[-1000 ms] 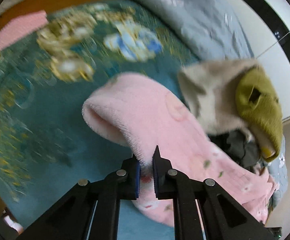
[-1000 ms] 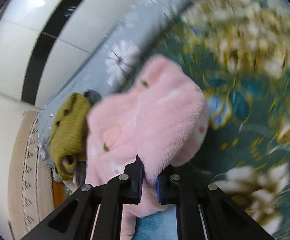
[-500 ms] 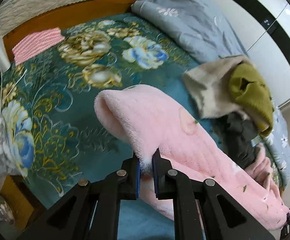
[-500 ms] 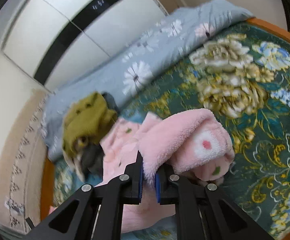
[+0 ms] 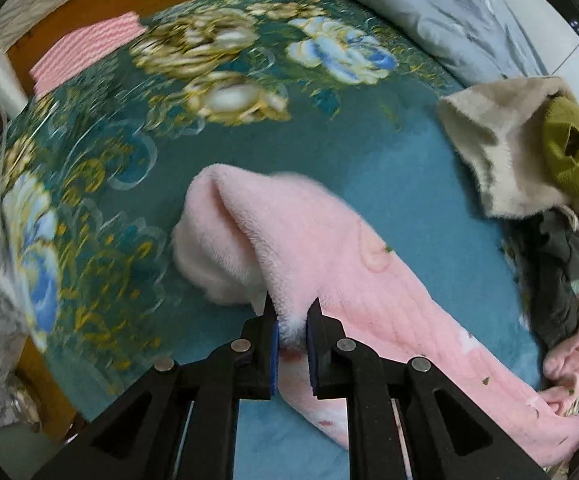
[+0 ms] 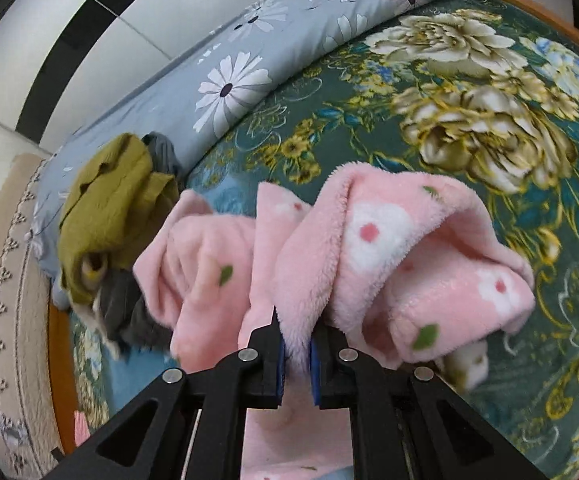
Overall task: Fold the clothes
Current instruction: 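Grasp the pink garment's sleeve with the left tool while the right tool holds its body, then lay the sleeve flat on the blanket and open the left tool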
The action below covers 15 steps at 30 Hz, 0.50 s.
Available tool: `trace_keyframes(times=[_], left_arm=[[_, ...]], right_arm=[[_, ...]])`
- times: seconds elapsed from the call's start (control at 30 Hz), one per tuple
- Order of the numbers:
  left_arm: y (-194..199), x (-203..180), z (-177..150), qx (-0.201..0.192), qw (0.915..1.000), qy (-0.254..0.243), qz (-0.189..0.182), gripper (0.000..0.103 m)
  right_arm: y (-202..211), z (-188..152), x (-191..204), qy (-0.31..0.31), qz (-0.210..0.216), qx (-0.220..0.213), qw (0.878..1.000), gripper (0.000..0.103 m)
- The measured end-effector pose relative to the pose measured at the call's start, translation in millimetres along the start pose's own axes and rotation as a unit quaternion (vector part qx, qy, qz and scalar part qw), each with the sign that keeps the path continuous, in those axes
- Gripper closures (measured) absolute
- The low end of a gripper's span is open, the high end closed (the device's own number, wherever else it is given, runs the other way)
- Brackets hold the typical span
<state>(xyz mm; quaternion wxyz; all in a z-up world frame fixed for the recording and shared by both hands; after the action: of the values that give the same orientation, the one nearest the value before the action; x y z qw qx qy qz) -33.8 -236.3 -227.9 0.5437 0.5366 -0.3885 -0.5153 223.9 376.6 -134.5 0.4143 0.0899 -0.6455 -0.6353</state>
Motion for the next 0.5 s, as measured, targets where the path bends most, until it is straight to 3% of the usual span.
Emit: trace_keyframes(times=[0.2,0.27,0.33,0.37,0.43,0.5], left_arm=[[-37.2,-27.7,22.1,0.018,0.9993,-0.029,0.012,0.087],[-42.5,-30.0,25.9,0.025,0.9993,-0.022,-0.016,0.085],[-37.8,-28.7,25.2,0.037,0.9961,-0.003,-0.08,0.074],[-33.5,-27.7,23.1,0.043,0.992,0.006,-0.118,0.061],[-17.4,-18.1,17.0,0.048,0.9761,0.027,-0.21,0.05],[-5.0,3.8,14.7,0.036,0.9684,0.052,-0.241,0.046]], right_arm=[[-43.4,7.8,-9.8,-0.02,-0.049,0.032,0.998,0.092],[-49.1,8.5,-12.1,-0.025,-0.048,0.034,0.998,0.09],[-50.6,8.5,-12.8,-0.023,-0.044,0.036,0.998,0.089],[-48.5,7.6,-12.2,-0.021,-0.04,0.036,0.998,0.088],[-43.5,5.6,-10.9,-0.015,-0.03,0.035,0.999,0.085],[-35.3,2.3,-9.1,-0.011,-0.014,0.032,0.999,0.071]])
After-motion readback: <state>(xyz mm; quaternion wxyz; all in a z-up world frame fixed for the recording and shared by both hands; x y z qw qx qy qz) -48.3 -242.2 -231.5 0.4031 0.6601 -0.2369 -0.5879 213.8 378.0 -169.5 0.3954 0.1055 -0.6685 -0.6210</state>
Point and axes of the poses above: each gripper's, at about its wrist camera, not at the fingertips, and y roughly against the way its jaws point, x to its left, z to its top, the point moved 9 cm from there along -y, roughly the way its jaws point, and after that the axes turned 10 degrees about x, right-handed, at the moved point
